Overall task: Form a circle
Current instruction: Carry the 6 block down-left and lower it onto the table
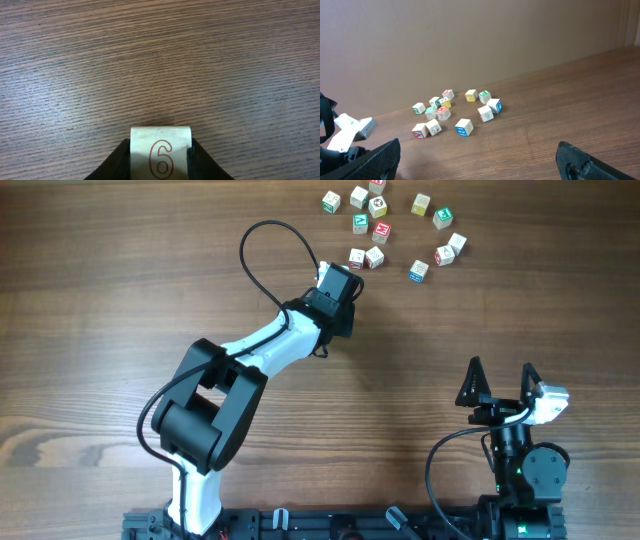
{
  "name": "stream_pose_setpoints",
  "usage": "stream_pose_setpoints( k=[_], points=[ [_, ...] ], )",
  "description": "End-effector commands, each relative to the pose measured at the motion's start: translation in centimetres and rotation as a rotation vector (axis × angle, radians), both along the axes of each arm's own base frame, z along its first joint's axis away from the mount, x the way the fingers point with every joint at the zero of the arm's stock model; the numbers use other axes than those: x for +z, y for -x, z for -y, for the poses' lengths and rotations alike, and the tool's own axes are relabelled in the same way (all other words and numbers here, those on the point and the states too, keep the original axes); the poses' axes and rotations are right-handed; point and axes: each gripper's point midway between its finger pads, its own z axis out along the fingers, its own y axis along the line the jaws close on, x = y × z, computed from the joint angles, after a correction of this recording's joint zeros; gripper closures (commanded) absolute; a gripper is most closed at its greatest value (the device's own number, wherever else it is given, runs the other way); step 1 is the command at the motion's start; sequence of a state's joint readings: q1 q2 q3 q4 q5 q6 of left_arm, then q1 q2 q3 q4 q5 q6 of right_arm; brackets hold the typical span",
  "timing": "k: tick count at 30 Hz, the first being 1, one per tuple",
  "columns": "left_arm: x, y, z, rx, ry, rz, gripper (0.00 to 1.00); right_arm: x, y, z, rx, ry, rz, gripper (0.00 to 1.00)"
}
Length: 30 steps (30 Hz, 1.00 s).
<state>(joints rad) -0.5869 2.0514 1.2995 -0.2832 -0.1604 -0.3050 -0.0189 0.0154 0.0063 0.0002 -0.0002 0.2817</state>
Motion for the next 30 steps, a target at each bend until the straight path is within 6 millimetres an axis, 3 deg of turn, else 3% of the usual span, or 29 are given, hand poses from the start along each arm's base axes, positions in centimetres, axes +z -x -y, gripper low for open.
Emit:
stream_pose_setpoints(
  k=[1,9,16,21,30],
  points=[
    [-0.7,0.2,-0.5,0.05,0.004,-0.016,0.71,0.2,0.0,-0.3,0.016,0.017,0.01,0.0],
    [-0.6,0.2,-0.6,0.322,0.157,-0.05,0.72,0.2,0.0,-0.3,0.016,0.017,0.01,0.0],
    [-0.1,-0.6,-2.2,0.595,0.214,0.016,0.72,0.2,0.0,-0.3,0.015,0.017,0.01,0.0],
    [0.3,-0.2,-0.8,0.574,0.207,0.057,0.71,0.2,0.0,-0.3,0.016,0.017,0.01,0.0],
    [0.5,-0.1,-0.6,0.584,0.197,0.081,0.65,0.2,0.0,-0.3,0.015,0.017,0.01,0.0]
  ],
)
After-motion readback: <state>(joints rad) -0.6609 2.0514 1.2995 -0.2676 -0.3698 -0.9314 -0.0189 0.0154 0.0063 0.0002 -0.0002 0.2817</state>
